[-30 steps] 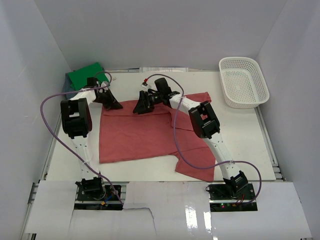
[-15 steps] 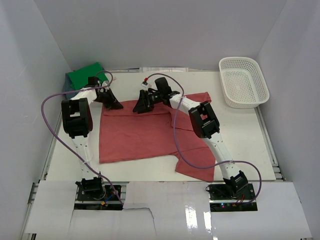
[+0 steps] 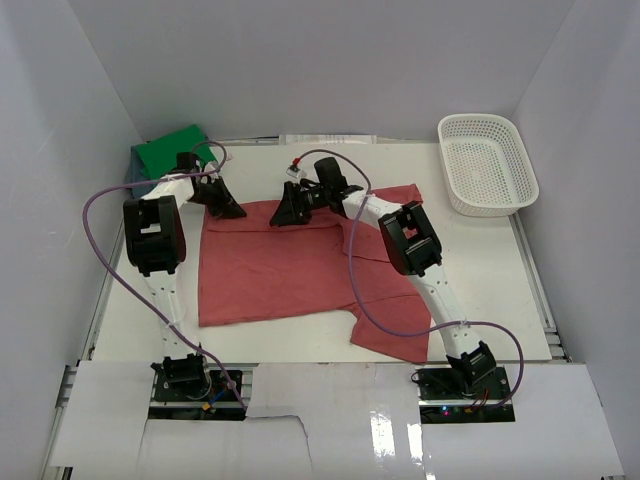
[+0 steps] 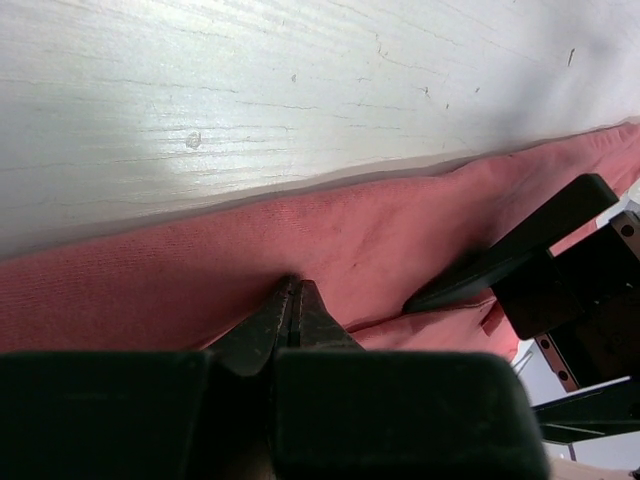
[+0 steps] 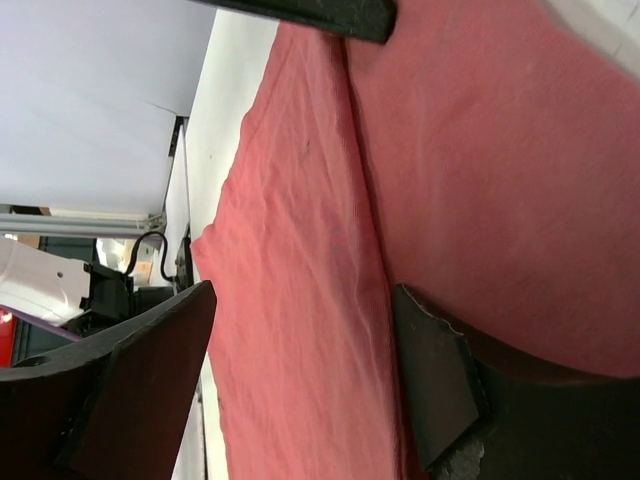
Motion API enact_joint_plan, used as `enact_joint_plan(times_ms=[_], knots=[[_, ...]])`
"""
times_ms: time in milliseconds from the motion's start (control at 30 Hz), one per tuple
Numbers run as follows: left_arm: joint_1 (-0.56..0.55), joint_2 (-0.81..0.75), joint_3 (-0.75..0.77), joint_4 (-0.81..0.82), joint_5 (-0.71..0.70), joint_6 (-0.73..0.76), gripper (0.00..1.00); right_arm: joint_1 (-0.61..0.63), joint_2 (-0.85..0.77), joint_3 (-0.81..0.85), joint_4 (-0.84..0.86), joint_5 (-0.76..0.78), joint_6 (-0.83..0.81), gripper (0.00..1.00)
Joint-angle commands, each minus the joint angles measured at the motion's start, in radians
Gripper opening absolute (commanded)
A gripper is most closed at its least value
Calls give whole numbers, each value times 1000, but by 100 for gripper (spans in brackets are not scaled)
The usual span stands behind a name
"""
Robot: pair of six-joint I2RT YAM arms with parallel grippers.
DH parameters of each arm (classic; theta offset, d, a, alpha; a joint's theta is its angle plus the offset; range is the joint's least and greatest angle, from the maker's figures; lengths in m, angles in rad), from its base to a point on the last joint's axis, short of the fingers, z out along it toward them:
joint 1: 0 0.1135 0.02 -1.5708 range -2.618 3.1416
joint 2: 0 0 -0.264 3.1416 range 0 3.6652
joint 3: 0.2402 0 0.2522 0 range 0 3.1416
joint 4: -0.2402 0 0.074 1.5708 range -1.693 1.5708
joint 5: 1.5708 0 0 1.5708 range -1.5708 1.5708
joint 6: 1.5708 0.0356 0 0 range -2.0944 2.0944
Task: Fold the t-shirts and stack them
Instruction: Fold the flattened tshirt in 1/3 of the way
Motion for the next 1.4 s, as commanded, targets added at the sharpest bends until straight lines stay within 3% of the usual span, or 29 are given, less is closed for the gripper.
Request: enact_joint_plan(times_ms=[0,300,467,1033,1200,1300,1367], knots=[[-11,6,37,-19,-34,20,6,16,-64,-78,-14,-29,-13,77],[-14,28,65,-39,-51,27,6,48,-246,-312,-29,-77,-47,76],[-19,34,68,-45,-62,30,6,48,-283,-350,-55,-91,-67,75],[-10,-43,14,-102,-203,33,7,-81,-90,-105,-83,-40,-74,77],[-4,0,50,-104,-203,30,7,-116,-41,-54,-86,-25,-60,67],[-4,42,74,-102,-203,22,7,-136,-16,-34,-84,-20,-50,47],[-4,68,91,-102,-204,19,8,-156,-2,-28,-84,-12,-41,43]])
